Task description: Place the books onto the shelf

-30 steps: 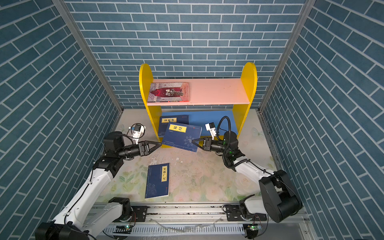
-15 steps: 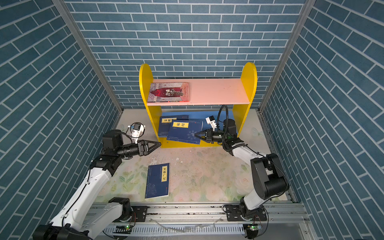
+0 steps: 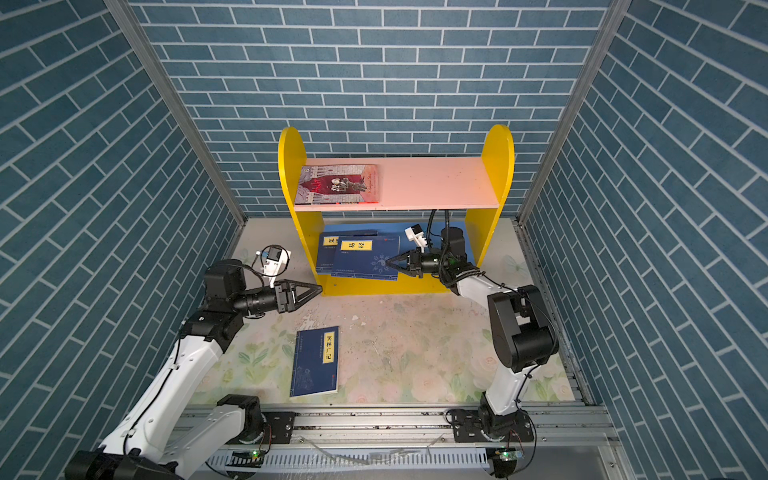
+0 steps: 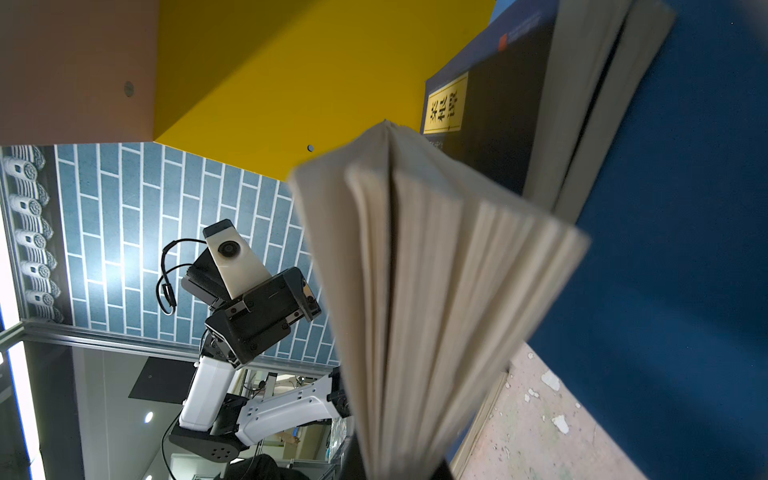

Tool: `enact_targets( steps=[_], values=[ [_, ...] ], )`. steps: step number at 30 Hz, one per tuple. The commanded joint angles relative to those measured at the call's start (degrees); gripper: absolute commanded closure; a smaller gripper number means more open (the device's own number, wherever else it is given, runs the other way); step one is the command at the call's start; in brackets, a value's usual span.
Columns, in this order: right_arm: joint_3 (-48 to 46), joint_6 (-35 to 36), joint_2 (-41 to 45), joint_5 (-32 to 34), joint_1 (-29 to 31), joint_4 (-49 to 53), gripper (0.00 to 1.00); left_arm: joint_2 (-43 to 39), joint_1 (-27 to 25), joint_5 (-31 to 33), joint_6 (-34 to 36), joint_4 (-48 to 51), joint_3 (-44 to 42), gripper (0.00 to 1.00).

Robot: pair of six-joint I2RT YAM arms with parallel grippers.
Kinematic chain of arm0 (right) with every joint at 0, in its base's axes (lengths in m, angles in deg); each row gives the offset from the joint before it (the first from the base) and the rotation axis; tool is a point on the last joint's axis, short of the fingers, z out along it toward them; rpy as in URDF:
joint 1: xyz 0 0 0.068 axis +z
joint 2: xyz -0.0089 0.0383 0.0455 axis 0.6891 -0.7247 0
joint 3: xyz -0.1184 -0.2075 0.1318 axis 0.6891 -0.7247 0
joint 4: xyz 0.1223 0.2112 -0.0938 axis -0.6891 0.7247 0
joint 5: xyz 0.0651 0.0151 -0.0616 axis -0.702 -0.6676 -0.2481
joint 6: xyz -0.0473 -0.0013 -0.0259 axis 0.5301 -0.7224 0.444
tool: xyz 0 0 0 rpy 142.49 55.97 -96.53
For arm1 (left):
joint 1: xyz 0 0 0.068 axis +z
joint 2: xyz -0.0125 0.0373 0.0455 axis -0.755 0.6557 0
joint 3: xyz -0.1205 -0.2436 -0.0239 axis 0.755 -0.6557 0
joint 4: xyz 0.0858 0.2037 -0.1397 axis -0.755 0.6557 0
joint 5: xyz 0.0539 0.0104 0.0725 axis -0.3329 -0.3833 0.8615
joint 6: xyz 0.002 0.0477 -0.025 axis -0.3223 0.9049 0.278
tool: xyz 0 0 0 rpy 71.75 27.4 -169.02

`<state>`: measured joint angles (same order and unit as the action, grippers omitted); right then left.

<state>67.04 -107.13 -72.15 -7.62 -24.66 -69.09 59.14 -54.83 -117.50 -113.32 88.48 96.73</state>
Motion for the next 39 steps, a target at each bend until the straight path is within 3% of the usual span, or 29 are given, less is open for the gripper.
enact_targets(
  steps=[1, 6, 25, 32, 39],
  values=[
    [2.05, 2.05, -1.38, -2.32, -1.34, -2.14, 1.0, -0.37, 0.35, -0.64, 0.65, -1.46, 0.67, 0.28],
    [2.2, -0.43, -2.64, -2.23, -2.41, -5.81, 1.0, -0.34, 0.35, -0.89, 0.55, -1.51, 0.74, 0.28],
    [11.64, 0.7, -9.03, -5.09, -1.53, 2.12, 1.0, 0.19, 0.35, -1.65, 1.54, -1.02, 2.14, 0.28],
    [18.28, 19.84, -8.64, 0.38, 0.68, 28.27, 1.0, 0.14, 0.31, -2.66, 1.7, -1.22, 2.26, 0.28],
    [19.39, 19.44, -9.67, 2.41, 1.15, 28.1, 1.0, 0.19, 0.27, -2.66, 1.28, -2.21, 1.78, 0.28]
  ],
)
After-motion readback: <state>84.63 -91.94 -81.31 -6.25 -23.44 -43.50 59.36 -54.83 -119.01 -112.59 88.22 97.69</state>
